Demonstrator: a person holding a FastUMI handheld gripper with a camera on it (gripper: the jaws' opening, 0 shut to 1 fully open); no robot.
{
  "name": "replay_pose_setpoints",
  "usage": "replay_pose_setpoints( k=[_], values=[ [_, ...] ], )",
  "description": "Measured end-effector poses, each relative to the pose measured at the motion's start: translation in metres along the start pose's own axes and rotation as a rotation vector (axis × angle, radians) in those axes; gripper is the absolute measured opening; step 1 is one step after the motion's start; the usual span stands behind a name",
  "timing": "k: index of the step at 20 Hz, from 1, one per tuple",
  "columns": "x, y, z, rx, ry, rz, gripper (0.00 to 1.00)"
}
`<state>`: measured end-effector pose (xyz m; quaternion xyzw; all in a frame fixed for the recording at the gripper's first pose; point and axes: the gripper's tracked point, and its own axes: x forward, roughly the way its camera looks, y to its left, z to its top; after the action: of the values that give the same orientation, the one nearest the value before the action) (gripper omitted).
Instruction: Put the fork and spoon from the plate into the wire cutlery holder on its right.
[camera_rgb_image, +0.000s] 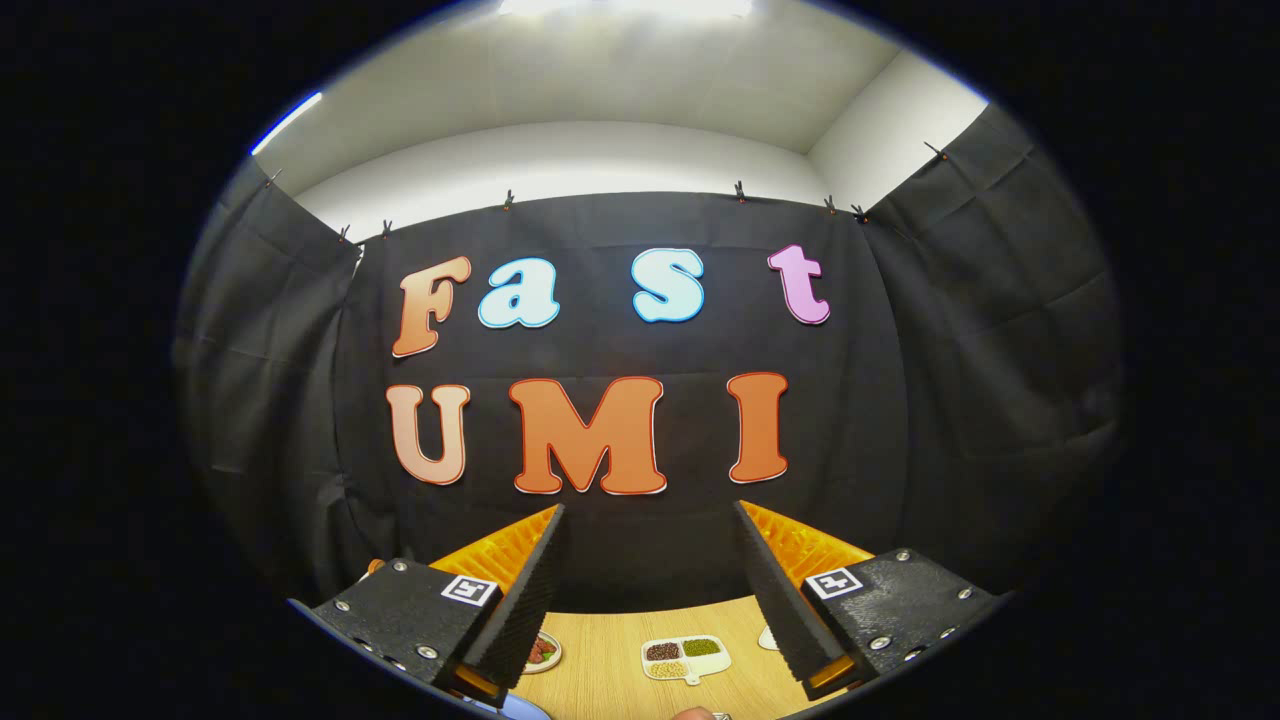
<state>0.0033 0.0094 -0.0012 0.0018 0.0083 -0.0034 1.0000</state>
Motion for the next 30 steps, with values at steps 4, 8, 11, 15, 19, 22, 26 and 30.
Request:
replay_pose_setpoints(
  k=[4, 8, 11, 15, 19, 22, 26, 30],
  values=[
    [-0.001, 0.0, -0.004, -0.001, 0.001, -0.013, 0.96],
    [-0.001, 0.0, -0.011, -0.001, 0.02, -0.02, 0.96],
    [0.0, 0.005, -0.017, -0.001, 0.031, -0.018, 0.96],
    [-0.002, 0.028, -0.052, 0.0, 0.129, 0.039, 0.96],
    [-0.011, 0.063, -0.108, 0.006, 0.299, 0.13, 0.96],
    [-0.021, 0.088, -0.145, -0.03, 0.405, 0.198, 0.96],
    [-0.046, 0.123, -0.208, -0.071, 0.556, 0.295, 0.97],
    [-0.077, 0.15, -0.27, -0.091, 0.727, 0.378, 0.97]
  ],
)
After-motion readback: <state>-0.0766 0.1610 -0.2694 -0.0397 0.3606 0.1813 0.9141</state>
